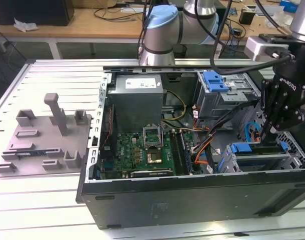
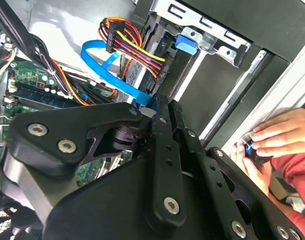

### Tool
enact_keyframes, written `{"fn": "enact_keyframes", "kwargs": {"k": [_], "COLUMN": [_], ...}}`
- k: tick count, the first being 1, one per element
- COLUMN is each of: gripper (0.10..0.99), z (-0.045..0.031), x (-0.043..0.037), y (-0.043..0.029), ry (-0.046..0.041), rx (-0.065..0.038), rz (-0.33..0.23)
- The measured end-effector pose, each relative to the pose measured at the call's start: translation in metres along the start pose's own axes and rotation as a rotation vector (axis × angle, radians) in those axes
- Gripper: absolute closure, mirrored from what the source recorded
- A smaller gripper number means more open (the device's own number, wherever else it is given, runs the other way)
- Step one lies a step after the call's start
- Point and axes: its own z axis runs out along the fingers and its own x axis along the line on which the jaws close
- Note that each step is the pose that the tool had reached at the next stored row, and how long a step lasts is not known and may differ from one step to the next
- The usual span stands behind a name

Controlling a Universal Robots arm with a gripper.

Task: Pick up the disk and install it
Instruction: 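Insert the second disk wire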

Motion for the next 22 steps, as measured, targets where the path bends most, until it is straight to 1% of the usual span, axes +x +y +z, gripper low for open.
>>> {"fn": "enact_keyframes", "kwargs": {"k": [2,4,7,8,10,12,13,17,18,20,22], "gripper": [0.925,0.925,0.925,0.925,0.925,0.925,0.925,0.925,0.925,0.925,0.925], "z": [0.0002,0.0004,0.0007,0.0009,0.0011,0.0014,0.0017,0.0026,0.0032,0.0044,0.0051], "x": [0.0004,0.0005,0.0007,0.0008,0.001,0.0014,0.0019,0.0035,0.0045,0.0065,0.0079], "y": [-0.0001,0.0,0.0,0.0,-0.0001,-0.0001,-0.0002,-0.0003,-0.0004,-0.0006,-0.0008], "ry": [-0.0116,-0.0199,-0.0277,-0.0328,-0.0398,-0.0486,-0.0549,-0.0699,-0.0767,-0.0868,-0.0937], "rx": [0.0,0.001,0.005,0.007,0.01,0.012,0.012,0.013,0.013,0.013,0.013], "rz": [-0.001,-0.004,-0.006,-0.007,-0.008,-0.01,-0.011,-0.014,-0.016,-0.018,-0.019]}}
